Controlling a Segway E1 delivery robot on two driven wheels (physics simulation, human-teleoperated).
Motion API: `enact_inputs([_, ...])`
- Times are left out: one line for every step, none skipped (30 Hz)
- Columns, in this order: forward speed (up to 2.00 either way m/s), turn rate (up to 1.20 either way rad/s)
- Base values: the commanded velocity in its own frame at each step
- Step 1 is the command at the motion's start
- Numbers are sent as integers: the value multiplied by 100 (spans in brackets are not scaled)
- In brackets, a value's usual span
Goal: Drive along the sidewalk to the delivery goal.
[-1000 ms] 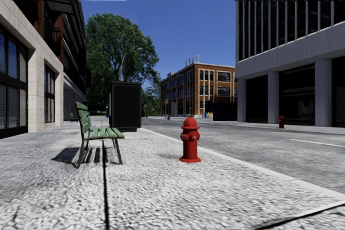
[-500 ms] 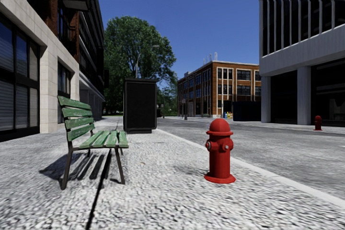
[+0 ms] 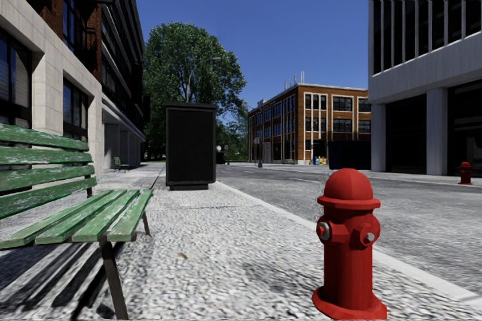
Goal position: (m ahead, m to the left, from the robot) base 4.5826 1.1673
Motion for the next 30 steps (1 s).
enact_inputs([177, 0])
enact_inputs([176, 0])
enact_inputs([176, 3])
enact_inputs([176, 8])
enact_inputs([175, 13])
enact_inputs([170, 16])
enact_inputs([170, 16])
enact_inputs([167, 17])
enact_inputs([166, 18])
enact_inputs([165, 18])
enact_inputs([165, 23])
enact_inputs([165, 23])
enact_inputs([165, 28])
enact_inputs([165, 29])
enact_inputs([164, 30])
enact_inputs([164, 30])
enact_inputs([156, 36])
enact_inputs([156, 36])
enact_inputs([152, 37])
enact_inputs([151, 32])
enact_inputs([150, 18])
enact_inputs([150, 13])
enact_inputs([150, 11])
enact_inputs([150, 11])
enact_inputs([150, 0])
enact_inputs([150, 0])
enact_inputs([150, 0])
enact_inputs([150, 0])
enact_inputs([150, 0])
enact_inputs([150, 0])
